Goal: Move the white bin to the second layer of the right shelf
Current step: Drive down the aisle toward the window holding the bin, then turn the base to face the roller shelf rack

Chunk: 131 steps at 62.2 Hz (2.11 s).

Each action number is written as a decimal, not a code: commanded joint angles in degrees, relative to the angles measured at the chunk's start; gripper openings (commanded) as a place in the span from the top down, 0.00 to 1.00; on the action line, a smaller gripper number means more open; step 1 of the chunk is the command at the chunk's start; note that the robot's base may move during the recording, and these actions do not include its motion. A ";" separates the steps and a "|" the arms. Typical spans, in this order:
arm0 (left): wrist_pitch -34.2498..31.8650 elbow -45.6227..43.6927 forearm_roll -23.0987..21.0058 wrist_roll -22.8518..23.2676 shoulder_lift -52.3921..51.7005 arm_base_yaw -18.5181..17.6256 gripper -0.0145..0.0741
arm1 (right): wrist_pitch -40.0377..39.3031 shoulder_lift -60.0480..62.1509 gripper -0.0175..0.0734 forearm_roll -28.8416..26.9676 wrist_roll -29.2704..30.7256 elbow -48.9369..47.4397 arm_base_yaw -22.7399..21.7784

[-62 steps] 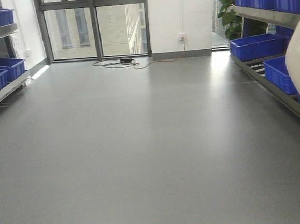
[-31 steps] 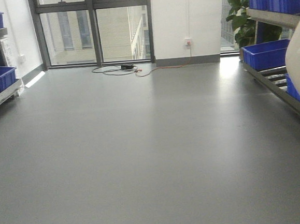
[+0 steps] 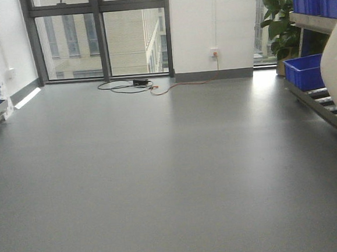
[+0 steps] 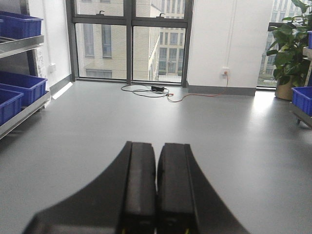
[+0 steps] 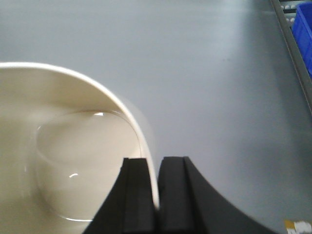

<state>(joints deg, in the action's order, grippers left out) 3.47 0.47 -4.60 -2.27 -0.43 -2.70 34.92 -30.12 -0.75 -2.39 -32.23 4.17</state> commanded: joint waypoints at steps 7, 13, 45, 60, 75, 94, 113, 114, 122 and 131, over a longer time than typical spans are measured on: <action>-4.77 1.56 -0.30 0.30 -0.87 -0.28 0.74 | -5.26 -0.02 0.75 -0.37 0.27 -1.94 0.11; -4.77 1.56 -0.30 0.30 -0.87 -0.28 0.74 | -5.26 -0.02 0.75 -0.37 0.27 -1.94 0.11; -4.77 1.56 -0.30 0.30 -0.87 -0.28 0.74 | -5.29 -0.08 0.75 -0.37 0.27 -1.94 0.11; -4.77 1.56 -0.30 0.30 -0.87 -0.28 0.74 | -5.26 -0.08 0.75 -0.37 0.27 -1.94 0.11; -4.77 1.56 -0.30 0.30 -0.87 -0.28 0.74 | -5.26 -0.20 0.75 -0.37 0.27 -1.94 0.11; -4.77 1.56 -0.30 0.30 -0.87 -0.28 0.74 | -5.25 -0.20 0.75 -0.37 0.27 -1.94 0.11; -4.77 1.56 -0.30 0.30 -0.87 -0.28 0.74 | -5.25 -0.20 0.75 -0.37 0.27 -1.94 0.11; -4.77 1.56 -0.30 0.30 -0.87 -0.28 0.74 | -5.25 -0.20 0.75 -0.37 0.27 -1.94 0.11; -4.77 1.56 -0.30 0.30 -0.87 -0.28 0.74 | -5.25 -0.20 0.75 -0.37 0.27 -1.94 0.11; -4.77 1.56 -0.30 0.30 -0.87 -0.28 0.74 | -5.25 -0.20 0.75 -0.37 0.27 -1.94 0.11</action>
<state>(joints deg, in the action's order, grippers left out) 3.47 0.47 -4.60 -2.27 -0.43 -2.70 34.80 -30.12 -0.85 -2.39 -32.23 4.17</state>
